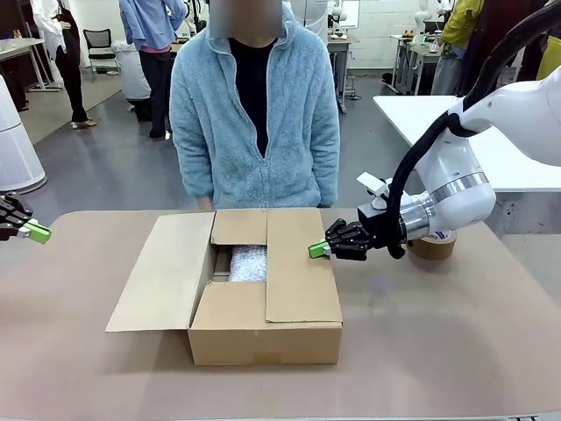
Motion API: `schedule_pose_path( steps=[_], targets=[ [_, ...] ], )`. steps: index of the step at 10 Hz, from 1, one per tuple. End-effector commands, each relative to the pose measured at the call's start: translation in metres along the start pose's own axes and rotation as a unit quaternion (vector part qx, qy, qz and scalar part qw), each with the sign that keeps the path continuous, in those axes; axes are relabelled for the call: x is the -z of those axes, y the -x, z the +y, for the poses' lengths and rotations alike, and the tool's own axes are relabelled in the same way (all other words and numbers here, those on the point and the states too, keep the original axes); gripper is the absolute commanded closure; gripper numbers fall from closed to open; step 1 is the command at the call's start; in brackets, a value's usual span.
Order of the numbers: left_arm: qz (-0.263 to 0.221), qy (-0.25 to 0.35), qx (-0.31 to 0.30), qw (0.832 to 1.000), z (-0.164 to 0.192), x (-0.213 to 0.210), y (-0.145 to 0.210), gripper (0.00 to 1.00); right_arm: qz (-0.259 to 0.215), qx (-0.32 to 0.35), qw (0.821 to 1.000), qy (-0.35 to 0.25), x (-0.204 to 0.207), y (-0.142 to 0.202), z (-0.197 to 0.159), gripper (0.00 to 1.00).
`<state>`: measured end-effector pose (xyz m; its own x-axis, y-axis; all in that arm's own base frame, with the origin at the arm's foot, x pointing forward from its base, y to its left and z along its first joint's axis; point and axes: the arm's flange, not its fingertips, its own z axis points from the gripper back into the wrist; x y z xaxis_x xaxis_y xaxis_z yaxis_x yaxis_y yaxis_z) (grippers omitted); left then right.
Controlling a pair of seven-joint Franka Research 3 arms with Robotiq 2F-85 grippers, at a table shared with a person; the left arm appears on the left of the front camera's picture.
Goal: Wrap the clocks to prevent damage.
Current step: Push the left (or right) flap of the Package Box to close it.
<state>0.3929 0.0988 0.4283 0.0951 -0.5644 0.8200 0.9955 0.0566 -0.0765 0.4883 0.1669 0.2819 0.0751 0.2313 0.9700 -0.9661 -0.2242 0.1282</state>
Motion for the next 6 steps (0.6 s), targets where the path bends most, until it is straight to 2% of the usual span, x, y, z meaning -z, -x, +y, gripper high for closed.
schedule_pose_path(
  steps=[1,6],
  targets=[
    [-0.009,-0.002,0.004,1.000,-0.0011,-0.0013,-0.0009,0.99,0.002,0.004,1.000,0.004,0.0022,0.0043,-0.0007,0.99],
    [-0.009,-0.002,0.004,1.000,-0.0011,-0.0013,-0.0009,0.99,0.002,0.004,1.000,0.004,0.0022,0.0043,-0.0007,0.99]
  ],
)
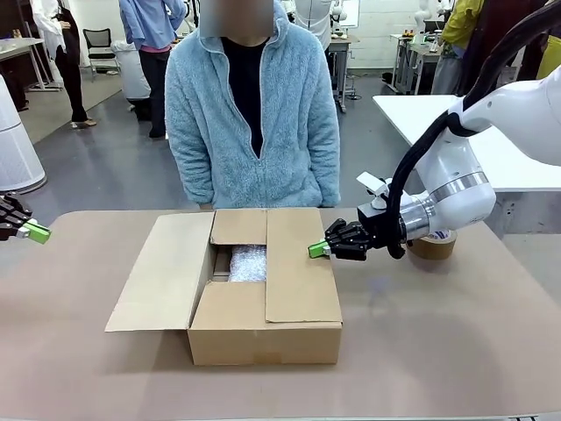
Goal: Wrap the clocks to prevent damage.
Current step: Push the left (or right) flap of the Package Box to close it.
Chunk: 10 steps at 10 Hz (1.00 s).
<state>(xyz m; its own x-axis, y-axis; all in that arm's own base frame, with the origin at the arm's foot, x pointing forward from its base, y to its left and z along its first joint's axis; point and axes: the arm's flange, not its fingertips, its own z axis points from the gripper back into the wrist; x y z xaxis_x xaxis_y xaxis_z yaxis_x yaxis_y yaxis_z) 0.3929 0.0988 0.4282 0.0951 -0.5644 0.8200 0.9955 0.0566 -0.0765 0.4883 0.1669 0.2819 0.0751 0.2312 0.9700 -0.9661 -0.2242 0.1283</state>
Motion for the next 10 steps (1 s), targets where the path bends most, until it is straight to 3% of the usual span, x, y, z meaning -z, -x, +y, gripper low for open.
schedule_pose_path(
  steps=[1,3,5,6,8,10],
  targets=[
    [-0.009,-0.002,0.004,1.000,-0.001,-0.001,-0.001,0.99,0.002,0.004,1.000,0.004,0.002,0.004,-0.001,0.99],
    [0.000,0.000,0.000,1.000,0.000,0.000,0.000,0.99,0.002,0.004,1.000,0.004,0.002,0.004,-0.001,0.99],
    [-0.014,0.025,0.007,1.000,-0.002,0.030,0.030,0.99,0.002,0.004,1.000,0.004,0.002,0.004,-0.001,0.99],
    [0.010,0.042,0.017,0.999,0.017,0.048,0.029,0.99,0.002,0.004,1.000,0.004,0.002,0.004,-0.001,0.99],
    [0.040,0.018,0.024,0.999,0.011,0.086,0.050,0.99,0.002,0.004,1.000,0.004,0.002,0.004,-0.001,0.99],
    [0.070,0.026,0.041,0.996,0.041,0.122,0.044,0.99,0.002,0.004,1.000,0.004,0.002,0.004,-0.001,0.99]
  ],
)
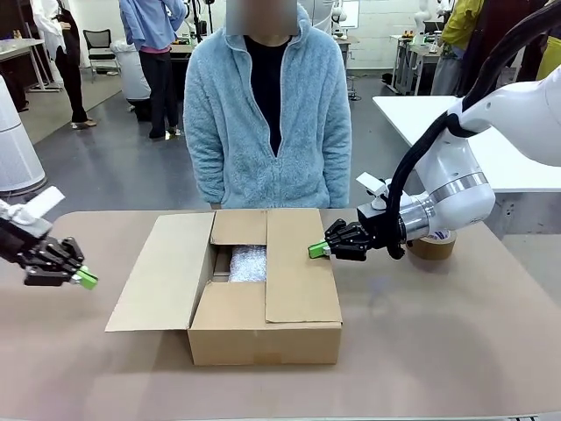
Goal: Wrap the clocks to prevent damage.
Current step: Push the left (or right) flap of the Package Box to close it.
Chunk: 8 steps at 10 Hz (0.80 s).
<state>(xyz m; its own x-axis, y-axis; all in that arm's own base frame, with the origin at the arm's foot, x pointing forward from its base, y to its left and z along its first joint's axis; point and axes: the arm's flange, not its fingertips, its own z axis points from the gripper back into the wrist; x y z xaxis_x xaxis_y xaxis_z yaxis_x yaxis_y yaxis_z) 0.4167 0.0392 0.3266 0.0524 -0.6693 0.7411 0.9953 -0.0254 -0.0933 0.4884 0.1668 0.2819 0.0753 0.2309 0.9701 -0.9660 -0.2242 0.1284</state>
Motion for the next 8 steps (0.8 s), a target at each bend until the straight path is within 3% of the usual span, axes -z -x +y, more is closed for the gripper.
schedule_pose_path(
  steps=[1,3,8],
  targets=[
    [0.002,-0.028,0.018,0.999,0.012,0.029,0.001,0.99,0.002,0.004,1.000,0.004,0.002,0.004,-0.001,0.99],
    [-0.029,-0.021,0.019,0.999,0.029,0.047,-0.007,0.99,0.002,0.004,1.000,0.004,0.002,0.004,-0.001,0.99],
    [-0.144,-0.008,-0.002,0.990,0.025,0.074,-0.021,0.99,0.002,0.004,1.000,0.004,0.002,0.004,-0.001,0.99]
  ],
)
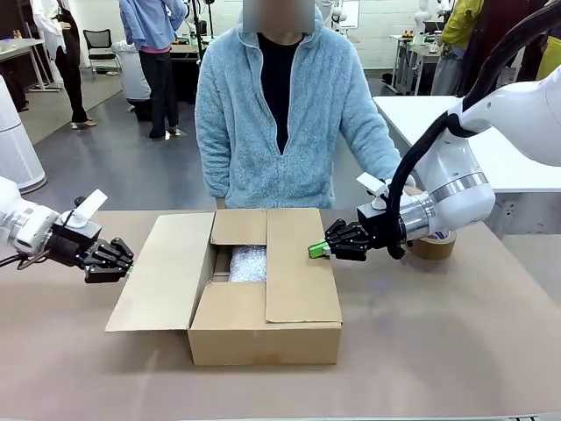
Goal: Wrap the clocks to prevent damage.
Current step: Push the left (or right) flap of the Package Box to close it.
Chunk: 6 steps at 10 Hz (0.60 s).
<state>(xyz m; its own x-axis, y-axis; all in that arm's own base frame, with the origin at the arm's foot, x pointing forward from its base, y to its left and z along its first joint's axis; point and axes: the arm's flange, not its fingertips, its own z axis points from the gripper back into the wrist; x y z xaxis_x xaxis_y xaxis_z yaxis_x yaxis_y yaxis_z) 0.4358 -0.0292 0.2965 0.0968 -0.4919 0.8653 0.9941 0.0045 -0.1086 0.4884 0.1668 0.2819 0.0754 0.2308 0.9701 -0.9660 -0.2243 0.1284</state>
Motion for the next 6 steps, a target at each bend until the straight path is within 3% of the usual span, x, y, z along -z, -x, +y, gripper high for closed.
schedule_pose_path(
  steps=[1,3,6],
  targets=[
    [-0.058,0.032,0.013,0.998,0.001,0.006,-0.002,0.99,0.002,0.004,1.000,0.004,0.002,0.004,-0.001,0.99],
    [-0.099,0.043,0.026,0.994,0.002,0.008,-0.021,0.99,0.002,0.004,1.000,0.004,0.002,0.004,-0.001,0.99],
    [-0.122,0.067,0.049,0.989,0.002,0.026,-0.053,0.99,0.002,0.004,1.000,0.004,0.002,0.004,-0.001,0.99]
  ],
)
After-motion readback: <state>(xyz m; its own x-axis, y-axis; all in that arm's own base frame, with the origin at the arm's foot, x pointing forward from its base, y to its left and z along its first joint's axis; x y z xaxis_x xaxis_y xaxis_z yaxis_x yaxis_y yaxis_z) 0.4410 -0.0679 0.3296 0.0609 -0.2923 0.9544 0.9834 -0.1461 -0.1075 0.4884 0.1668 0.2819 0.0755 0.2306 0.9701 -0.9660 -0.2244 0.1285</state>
